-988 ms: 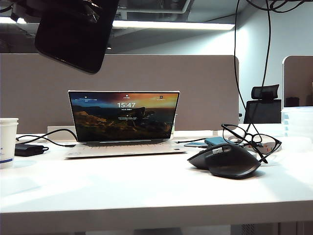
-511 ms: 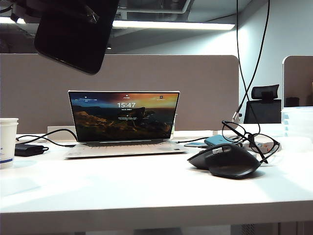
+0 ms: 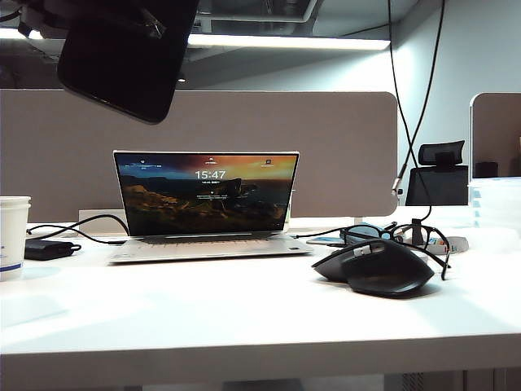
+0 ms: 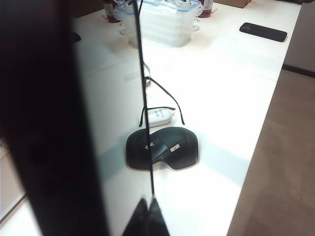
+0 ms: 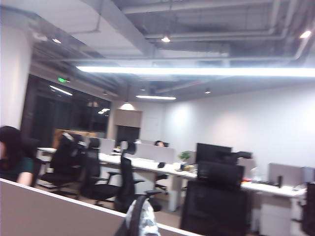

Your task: Pick up the black phone, pick up the charger plug, insert the charger plug into the phone's charging port, and finally place the connected phone back on the desk.

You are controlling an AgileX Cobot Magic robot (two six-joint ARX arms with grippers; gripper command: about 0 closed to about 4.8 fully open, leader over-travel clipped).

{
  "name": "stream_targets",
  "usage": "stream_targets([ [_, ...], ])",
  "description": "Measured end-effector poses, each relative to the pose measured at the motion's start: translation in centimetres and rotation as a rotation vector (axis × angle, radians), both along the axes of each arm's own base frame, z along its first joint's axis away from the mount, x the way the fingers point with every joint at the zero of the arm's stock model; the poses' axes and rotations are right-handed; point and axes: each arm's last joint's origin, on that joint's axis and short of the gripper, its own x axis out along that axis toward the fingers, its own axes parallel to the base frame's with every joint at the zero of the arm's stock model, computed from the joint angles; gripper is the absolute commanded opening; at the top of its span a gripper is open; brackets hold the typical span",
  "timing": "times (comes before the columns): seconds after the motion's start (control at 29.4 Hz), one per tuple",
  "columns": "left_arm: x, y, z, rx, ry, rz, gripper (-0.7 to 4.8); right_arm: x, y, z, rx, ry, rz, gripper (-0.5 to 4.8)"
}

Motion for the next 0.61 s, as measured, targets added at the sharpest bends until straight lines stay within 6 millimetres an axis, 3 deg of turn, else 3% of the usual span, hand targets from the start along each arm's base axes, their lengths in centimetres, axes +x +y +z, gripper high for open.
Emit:
stream_targets([
  [0.41, 0.0, 0.0, 0.0, 0.000, 0.000, 0.000, -0.06, 0.0, 3.0, -0.7, 0.064, 0.188, 0.286, -0.06],
  [0.61, 0.0, 0.0, 0.0, 0.002, 0.005, 0.000, -0.06, -0.1, 5.5, -1.5, 0.072, 0.319, 0.400, -0.06],
])
